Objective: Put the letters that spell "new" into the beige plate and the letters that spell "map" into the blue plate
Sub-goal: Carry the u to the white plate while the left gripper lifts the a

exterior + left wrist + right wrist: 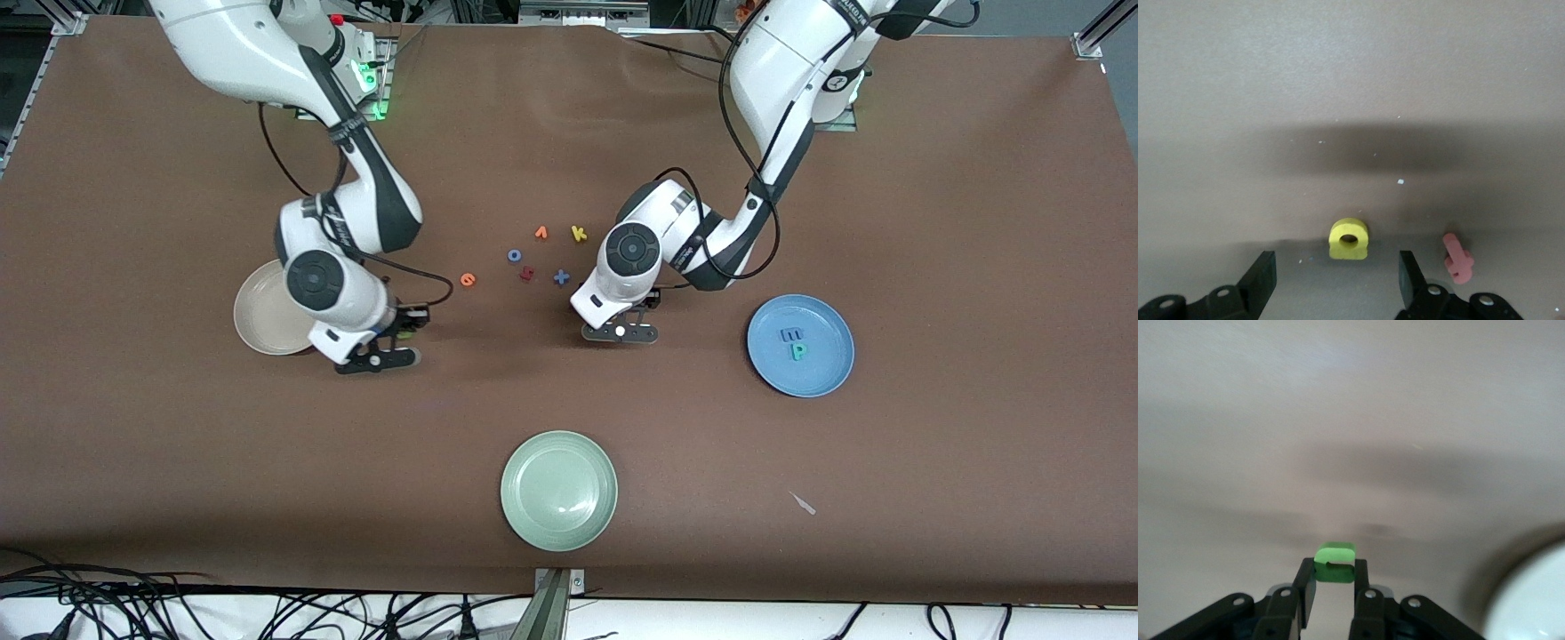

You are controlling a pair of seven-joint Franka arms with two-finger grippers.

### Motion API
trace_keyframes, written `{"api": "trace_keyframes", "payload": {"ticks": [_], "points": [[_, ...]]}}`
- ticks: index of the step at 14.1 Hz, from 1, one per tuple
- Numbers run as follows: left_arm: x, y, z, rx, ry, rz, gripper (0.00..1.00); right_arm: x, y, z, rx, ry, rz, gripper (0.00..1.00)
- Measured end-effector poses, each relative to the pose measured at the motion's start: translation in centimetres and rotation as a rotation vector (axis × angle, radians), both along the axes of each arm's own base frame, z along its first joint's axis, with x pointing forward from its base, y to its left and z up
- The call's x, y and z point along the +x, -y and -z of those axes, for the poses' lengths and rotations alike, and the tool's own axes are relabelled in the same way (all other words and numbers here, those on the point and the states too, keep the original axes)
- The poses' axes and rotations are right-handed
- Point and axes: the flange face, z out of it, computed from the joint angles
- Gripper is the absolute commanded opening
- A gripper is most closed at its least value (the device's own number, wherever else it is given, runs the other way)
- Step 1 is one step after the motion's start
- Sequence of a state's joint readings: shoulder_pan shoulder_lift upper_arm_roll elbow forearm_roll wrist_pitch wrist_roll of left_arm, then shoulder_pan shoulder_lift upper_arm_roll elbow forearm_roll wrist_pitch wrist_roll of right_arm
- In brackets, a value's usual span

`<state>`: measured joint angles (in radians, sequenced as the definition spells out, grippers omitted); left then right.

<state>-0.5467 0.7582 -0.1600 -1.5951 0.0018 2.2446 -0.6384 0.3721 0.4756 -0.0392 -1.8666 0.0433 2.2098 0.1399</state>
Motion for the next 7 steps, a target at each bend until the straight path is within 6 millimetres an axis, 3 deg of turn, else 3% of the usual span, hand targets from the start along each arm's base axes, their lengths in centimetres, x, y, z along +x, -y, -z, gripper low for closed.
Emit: {"api": "trace_keyframes", "payload": {"ticks": [4,7], "points": [[-0.1,0.3,0.7,-0.012,0.013,0.001,0.61,-3.2,8.9,-2.3,-0.01,-0.027,-0.068,0.2],[0.0,0.4,1.0,-0.02,0.022,0.0,0.56,-5.6,15.5,-2.0,-0.004,-0.061,-0.095,0.2]]}}
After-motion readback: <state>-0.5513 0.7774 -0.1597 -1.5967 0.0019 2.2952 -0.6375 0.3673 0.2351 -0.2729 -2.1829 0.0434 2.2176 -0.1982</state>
